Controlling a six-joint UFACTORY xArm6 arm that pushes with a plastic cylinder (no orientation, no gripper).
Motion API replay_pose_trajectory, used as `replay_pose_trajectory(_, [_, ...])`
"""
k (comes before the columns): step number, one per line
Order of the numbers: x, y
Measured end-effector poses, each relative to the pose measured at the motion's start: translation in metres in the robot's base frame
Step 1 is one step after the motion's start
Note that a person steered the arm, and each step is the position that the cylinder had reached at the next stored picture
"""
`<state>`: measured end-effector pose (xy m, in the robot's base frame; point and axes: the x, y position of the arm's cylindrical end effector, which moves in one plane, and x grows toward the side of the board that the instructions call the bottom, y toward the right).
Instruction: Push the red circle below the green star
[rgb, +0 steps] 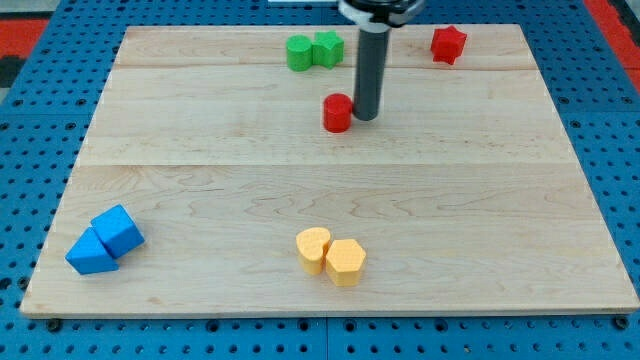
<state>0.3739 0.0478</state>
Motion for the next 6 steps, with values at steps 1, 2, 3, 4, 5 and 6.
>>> replay_pose_trajectory(1, [0.026,-0.010])
replay_pose_trajectory(2, [0.002,-0.052])
replay_pose_trajectory(3, [-0.009,-0.021])
replay_pose_trajectory(4, [-0.020,-0.017])
replay_pose_trajectory(5, [-0.083,-0.041])
replay_pose_trajectory(6, [-0.095,-0.039])
